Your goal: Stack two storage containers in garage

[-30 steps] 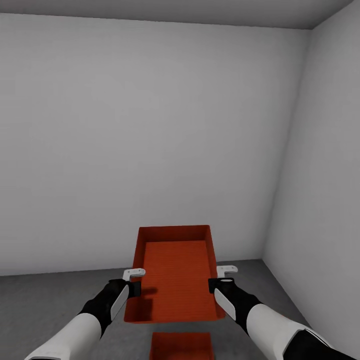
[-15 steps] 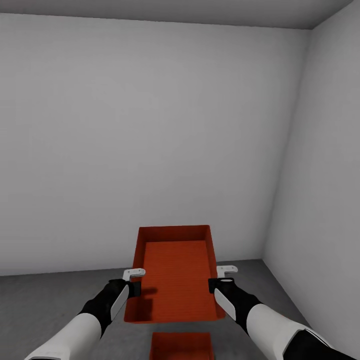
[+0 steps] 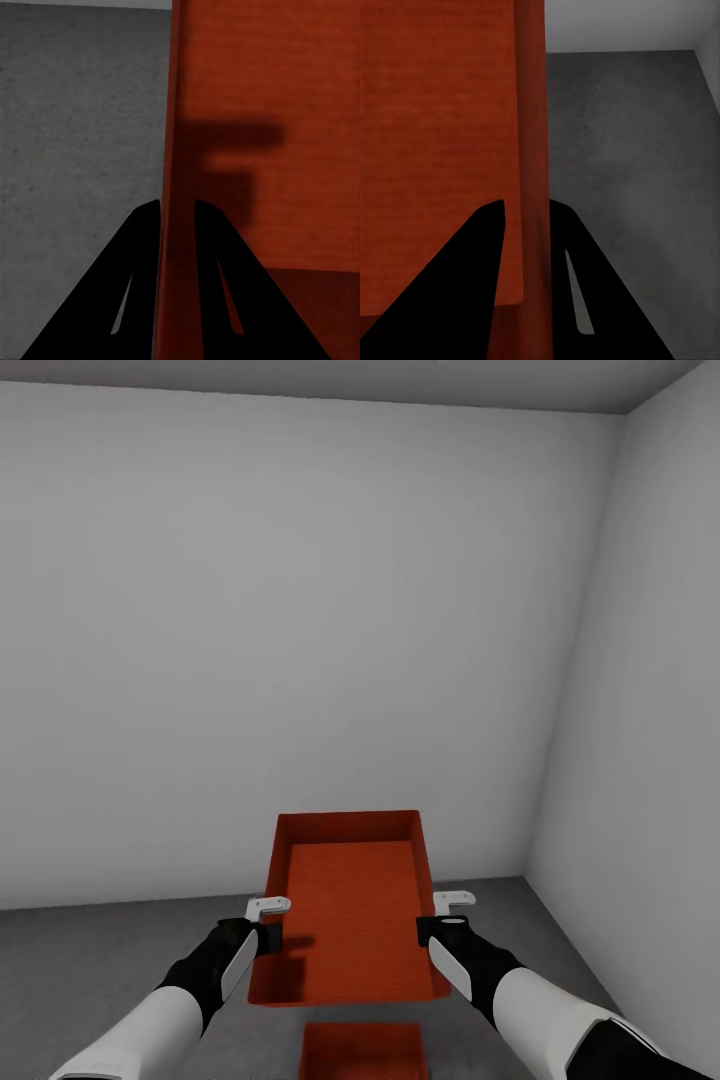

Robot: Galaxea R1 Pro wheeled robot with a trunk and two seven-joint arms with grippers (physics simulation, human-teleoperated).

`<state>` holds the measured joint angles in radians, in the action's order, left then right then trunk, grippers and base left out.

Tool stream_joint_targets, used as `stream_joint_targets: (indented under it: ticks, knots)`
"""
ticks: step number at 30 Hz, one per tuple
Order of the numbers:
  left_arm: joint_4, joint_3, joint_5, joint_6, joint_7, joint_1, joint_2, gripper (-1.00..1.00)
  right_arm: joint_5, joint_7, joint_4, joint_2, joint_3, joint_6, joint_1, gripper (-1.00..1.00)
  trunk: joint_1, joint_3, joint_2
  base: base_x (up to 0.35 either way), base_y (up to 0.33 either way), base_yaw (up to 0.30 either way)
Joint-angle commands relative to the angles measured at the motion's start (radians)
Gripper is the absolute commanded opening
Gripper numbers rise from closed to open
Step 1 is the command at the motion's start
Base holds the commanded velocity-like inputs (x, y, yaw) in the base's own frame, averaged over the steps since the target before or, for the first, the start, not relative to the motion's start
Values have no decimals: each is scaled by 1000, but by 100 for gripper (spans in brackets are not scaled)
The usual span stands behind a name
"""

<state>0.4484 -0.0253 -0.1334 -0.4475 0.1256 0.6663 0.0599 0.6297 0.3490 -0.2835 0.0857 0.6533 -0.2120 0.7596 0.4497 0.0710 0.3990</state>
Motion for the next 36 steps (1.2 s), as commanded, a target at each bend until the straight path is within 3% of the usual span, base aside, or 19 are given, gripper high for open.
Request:
stream_joint_targets:
  ticks: [1,36]
  knots:
    - [1,28,17,-8,26,-1,-2,-100,-30,48,-3,-15,-31,13,1,-100,0,-2,1,0,0,0]
    - [1,22,18,-8,23,-1,0,-100,-30,48,-3,-16,-31,13,1,-100,0,-59,1,0,0,0]
